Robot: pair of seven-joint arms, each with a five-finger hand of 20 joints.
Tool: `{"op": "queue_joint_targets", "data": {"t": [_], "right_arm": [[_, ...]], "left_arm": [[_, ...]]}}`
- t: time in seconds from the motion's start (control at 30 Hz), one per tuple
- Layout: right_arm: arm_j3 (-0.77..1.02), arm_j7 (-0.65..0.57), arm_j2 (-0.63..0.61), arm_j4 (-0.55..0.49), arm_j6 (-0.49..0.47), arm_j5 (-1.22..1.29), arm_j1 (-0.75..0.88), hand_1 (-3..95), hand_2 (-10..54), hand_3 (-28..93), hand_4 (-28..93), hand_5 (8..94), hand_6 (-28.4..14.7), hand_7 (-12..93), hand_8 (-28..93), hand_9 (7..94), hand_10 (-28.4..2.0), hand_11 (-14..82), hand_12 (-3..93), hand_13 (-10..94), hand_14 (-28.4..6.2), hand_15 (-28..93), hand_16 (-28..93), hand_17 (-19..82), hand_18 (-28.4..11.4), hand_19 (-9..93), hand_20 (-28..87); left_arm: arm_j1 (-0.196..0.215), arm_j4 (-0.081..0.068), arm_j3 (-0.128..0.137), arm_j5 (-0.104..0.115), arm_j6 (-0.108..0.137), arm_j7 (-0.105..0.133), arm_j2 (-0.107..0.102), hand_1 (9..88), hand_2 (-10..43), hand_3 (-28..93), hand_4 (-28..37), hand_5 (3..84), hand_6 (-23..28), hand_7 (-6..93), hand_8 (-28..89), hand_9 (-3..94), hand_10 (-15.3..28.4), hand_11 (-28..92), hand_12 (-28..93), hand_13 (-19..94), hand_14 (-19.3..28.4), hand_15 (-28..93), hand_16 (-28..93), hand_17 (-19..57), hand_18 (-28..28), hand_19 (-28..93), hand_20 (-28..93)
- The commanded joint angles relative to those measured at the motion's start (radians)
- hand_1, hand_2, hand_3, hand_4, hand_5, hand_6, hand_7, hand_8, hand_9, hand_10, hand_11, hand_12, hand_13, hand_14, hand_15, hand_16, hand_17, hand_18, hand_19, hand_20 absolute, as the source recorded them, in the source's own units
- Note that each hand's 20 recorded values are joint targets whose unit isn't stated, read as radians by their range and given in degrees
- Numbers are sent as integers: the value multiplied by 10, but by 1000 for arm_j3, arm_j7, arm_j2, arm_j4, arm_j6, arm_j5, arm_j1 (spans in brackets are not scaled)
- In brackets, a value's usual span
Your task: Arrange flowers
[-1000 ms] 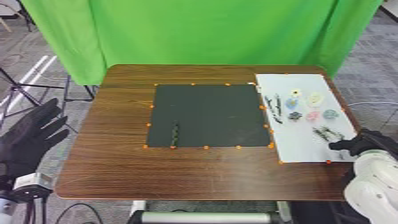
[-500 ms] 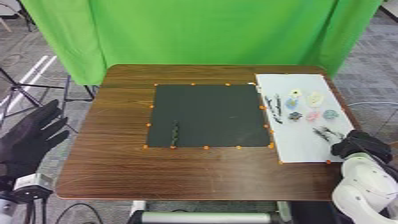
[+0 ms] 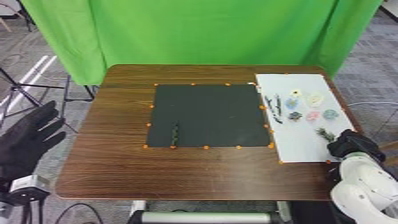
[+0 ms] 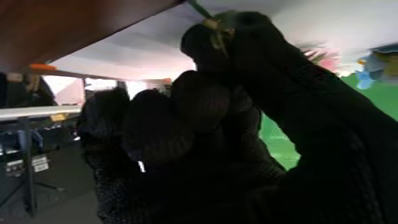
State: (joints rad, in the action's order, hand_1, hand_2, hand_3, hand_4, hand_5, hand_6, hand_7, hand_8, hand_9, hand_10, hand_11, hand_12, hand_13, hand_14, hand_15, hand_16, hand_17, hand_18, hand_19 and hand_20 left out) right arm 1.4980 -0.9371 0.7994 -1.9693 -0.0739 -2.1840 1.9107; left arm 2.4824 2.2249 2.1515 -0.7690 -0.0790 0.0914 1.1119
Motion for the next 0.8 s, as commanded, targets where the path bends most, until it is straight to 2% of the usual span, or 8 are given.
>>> {"op": "queue_joint_targets", "data": {"t": [0.03, 0.13, 0.33, 0.43, 0.6, 0.8], "right_arm": [[-13, 27, -25, -83, 171, -78, -22, 342, -54, 908, -129, 648, -4, 622, 243, 753, -105, 673, 619, 720, -104, 881, 392, 286, -231, 871, 555], [-45, 37, -35, -110, 225, -89, -68, 317, -20, 910, -108, 656, -4, 633, 274, 761, -109, 700, 595, 725, -107, 891, 397, 291, -233, 880, 555], [-207, 87, -8, -155, 268, -61, -229, 310, -16, 911, -88, 665, -8, 624, 287, 771, -109, 717, 564, 735, -106, 898, 396, 301, -235, 891, 554], [-320, 118, 39, -155, 247, -67, -322, 306, -21, 914, -76, 674, -6, 618, 287, 782, -105, 716, 558, 743, -104, 897, 396, 306, -234, 896, 553], [-507, 155, 148, -97, 171, -67, -451, 312, -31, 911, -77, 680, -7, 613, 286, 785, -104, 717, 554, 745, -106, 896, 401, 309, -235, 899, 550], [-671, 150, 259, 36, 80, -113, -533, 316, -36, 909, -81, 682, -5, 610, 284, 785, -105, 714, 552, 747, -104, 896, 401, 309, -236, 901, 547]], "left_arm": [[18, 13, 11, -1, 3, -5, 4, 224, -78, 687, -282, 237, 11, 180, -91, 187, 86, 94, 204, 146, 119, 124, 80, -113, 184, 342, 107], [16, 13, 10, -1, 0, -7, 1, 224, -78, 687, -282, 237, 11, 181, -91, 187, 86, 94, 203, 145, 119, 124, 81, -113, 184, 342, 106], [13, 15, 9, 0, 1, -13, -6, 224, -79, 688, -281, 237, 11, 180, -91, 187, 87, 95, 203, 146, 119, 124, 80, -113, 184, 342, 106], [5, 12, 5, -1, -5, -15, -11, 224, -78, 689, -281, 239, 12, 179, -91, 187, 88, 94, 202, 146, 119, 125, 81, -113, 184, 343, 106], [-6, 9, -4, 0, -9, -22, -16, 224, -79, 690, -281, 239, 12, 180, -91, 187, 88, 92, 202, 146, 119, 124, 81, -113, 184, 342, 106], [-16, 2, -19, 1, -9, -29, -21, 224, -79, 690, -281, 239, 12, 180, -91, 187, 87, 91, 204, 146, 119, 122, 81, -113, 184, 343, 106]]}}
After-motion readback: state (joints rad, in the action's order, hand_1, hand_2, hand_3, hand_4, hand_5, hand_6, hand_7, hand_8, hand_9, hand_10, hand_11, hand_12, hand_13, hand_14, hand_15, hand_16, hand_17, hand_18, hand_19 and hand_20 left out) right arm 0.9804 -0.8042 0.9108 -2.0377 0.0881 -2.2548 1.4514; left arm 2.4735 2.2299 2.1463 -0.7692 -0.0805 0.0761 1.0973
